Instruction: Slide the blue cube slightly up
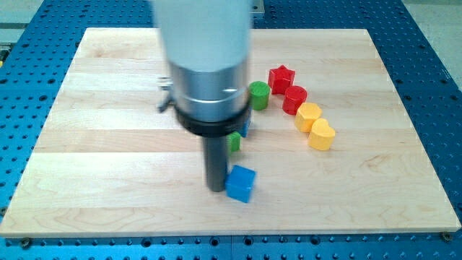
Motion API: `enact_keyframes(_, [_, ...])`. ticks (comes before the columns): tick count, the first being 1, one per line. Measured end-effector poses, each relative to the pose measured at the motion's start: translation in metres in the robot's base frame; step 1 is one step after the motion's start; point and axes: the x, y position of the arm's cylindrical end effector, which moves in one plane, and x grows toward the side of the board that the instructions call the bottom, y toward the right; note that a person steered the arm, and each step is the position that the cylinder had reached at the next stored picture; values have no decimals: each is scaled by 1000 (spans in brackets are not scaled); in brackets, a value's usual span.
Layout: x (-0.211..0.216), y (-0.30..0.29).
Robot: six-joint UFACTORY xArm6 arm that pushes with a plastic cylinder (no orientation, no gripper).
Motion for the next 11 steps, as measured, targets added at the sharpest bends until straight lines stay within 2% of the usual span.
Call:
enact_keyframes(1, [0, 5])
enact_keyframes(2, [6, -26])
enact_keyframes(3, [32, -28])
enact_keyframes(4, [51, 23])
enact_keyframes(6, [34, 69])
enact_keyframes(7, [3, 73])
enact_keyframes(8, [-6, 73])
enact_keyframes(11, [24, 77])
